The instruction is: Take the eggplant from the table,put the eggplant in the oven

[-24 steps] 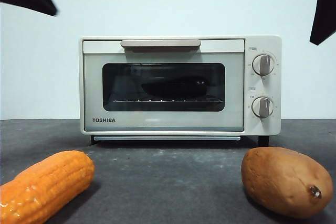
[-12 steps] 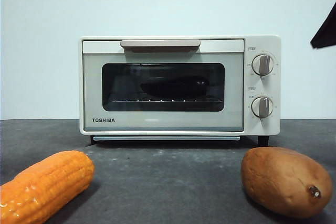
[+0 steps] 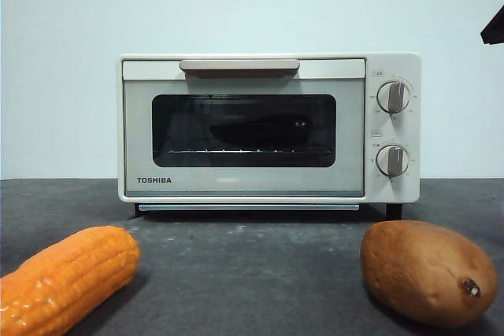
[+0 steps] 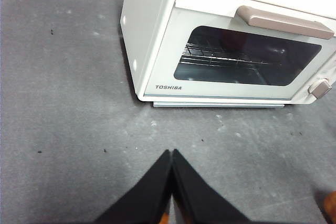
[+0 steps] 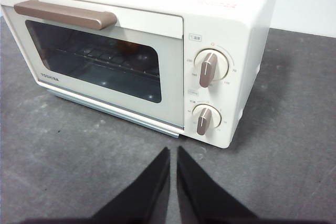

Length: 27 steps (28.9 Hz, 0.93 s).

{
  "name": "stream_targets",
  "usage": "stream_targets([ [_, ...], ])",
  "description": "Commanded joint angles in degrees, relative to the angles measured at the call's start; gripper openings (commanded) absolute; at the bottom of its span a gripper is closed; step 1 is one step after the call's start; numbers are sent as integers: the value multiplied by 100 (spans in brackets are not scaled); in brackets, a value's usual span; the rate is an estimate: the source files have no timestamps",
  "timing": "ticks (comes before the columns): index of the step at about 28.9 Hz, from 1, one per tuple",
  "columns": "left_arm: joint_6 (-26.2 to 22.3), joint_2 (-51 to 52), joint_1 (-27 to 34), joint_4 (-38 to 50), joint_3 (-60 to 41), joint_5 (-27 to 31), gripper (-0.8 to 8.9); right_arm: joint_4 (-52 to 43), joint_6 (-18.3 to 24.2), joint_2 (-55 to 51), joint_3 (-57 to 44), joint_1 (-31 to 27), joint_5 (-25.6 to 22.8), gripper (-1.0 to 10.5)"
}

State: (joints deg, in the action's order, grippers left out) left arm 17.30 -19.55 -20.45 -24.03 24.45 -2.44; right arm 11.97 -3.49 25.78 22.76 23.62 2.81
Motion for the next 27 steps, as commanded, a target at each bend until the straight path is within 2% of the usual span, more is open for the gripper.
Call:
stream_targets([
  [1,11,-24,-24,83,13,13,4,-46,-83,17,-4,22,-24,6],
  [8,-50,195,-4,94,11,20,4,-44,-83,17,-4,22,-24,6],
  [9,-181,308,7,94,11,17,4,-44,-83,17,-4,22,-22,6],
  [11,-737,636,72,87,2,15,4,-44,-83,17,-4,22,-24,6],
  [18,-1628,1770,743,592,-723,17,4,-44,-83,20,-4,22,-24,6],
  [22,-1659,1939,1213,1051,-1397,13,4,-50,-83,20,-4,22,-24,6],
  [27,-1659,1939,1617,1032,-1873,9,4,-111,-83,20,-4,22,-24,6],
])
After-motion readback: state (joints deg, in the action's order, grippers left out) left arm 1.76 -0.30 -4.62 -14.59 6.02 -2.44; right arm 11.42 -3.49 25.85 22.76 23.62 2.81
